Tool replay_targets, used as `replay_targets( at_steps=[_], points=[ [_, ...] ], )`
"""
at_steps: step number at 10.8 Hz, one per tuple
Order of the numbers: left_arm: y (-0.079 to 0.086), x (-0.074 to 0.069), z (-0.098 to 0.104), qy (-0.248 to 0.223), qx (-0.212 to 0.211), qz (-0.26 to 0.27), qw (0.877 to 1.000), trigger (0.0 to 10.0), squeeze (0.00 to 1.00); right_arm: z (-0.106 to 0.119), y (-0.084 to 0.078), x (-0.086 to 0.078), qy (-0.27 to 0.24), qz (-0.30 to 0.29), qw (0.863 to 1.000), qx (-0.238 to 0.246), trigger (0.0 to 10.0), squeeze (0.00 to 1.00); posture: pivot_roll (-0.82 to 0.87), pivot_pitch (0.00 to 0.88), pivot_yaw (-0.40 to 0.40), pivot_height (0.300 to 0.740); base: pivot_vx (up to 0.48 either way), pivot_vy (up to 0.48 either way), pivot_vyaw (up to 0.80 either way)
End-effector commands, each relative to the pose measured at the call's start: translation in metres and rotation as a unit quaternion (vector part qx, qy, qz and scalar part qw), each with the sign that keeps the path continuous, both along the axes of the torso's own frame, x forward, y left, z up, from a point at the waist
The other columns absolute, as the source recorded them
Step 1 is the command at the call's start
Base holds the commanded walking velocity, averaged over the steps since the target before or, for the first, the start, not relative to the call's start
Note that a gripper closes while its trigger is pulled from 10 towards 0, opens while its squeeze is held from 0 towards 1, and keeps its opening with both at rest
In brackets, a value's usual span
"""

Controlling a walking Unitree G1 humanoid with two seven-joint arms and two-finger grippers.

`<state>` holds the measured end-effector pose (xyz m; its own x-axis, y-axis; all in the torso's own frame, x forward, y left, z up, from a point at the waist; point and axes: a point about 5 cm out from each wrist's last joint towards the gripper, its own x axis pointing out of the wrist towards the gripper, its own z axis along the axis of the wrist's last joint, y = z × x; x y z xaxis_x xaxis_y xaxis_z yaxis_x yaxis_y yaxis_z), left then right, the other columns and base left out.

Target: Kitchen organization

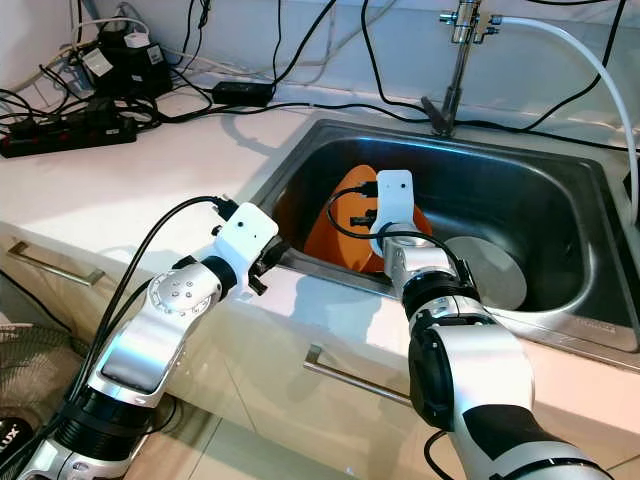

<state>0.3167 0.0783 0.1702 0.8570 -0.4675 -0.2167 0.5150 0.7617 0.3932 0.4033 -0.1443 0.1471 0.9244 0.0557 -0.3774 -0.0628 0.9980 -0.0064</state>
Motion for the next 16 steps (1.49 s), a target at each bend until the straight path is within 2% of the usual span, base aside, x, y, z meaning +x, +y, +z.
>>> replay_targets(
  at_steps=[1,2,3,6,9,12,15,16],
  points=[
    [0.002,-0.001,-0.001,0.004,0.004,0.0,1.0,10.0,0.0,-0.016,0.006,-0.006,0.033,0.013,0.999,0.001,10.0,0.84,0.19,0.078,0.055,0.74,0.0,0.0,0.0],
    [0.002,0.0,-0.001,0.004,0.005,0.001,1.0,10.0,0.0,-0.015,0.005,-0.006,0.031,0.009,0.999,-0.002,10.0,1.0,0.19,0.073,0.056,0.74,0.0,0.0,0.0],
    [0.003,0.0,-0.002,0.003,0.006,0.003,1.0,10.0,0.0,-0.011,0.001,-0.004,0.019,0.003,1.0,-0.014,10.0,0.0,0.19,0.069,0.055,0.74,0.0,0.0,0.0],
    [0.004,0.001,-0.002,0.0,0.008,0.005,1.0,10.0,0.0,0.006,-0.007,0.002,-0.026,-0.02,0.999,-0.034,10.0,0.0,0.19,0.061,0.058,0.74,0.0,0.0,0.0],
    [0.006,0.003,-0.001,-0.008,0.005,0.012,1.0,10.0,0.0,0.034,-0.019,0.011,-0.094,-0.054,0.993,-0.046,10.0,0.0,0.18,0.046,0.062,0.74,0.0,0.0,0.0],
    [0.006,0.003,-0.002,-0.008,0.007,0.011,1.0,10.0,0.0,0.039,-0.021,0.012,-0.11,-0.055,0.99,-0.076,10.0,0.0,0.18,0.043,0.064,0.74,0.0,0.0,0.0],
    [0.006,0.004,-0.002,-0.01,0.009,0.012,1.0,10.0,0.0,0.045,-0.028,0.012,-0.125,-0.066,0.987,-0.072,10.0,0.0,0.18,0.04,0.066,0.74,0.0,0.0,0.0],
    [0.006,0.005,0.0,-0.023,0.003,0.016,1.0,10.0,0.0,0.048,-0.023,0.013,-0.137,-0.056,0.987,-0.059,10.0,0.0,0.18,0.04,0.066,0.74,0.0,0.0,0.0]
  ],
)
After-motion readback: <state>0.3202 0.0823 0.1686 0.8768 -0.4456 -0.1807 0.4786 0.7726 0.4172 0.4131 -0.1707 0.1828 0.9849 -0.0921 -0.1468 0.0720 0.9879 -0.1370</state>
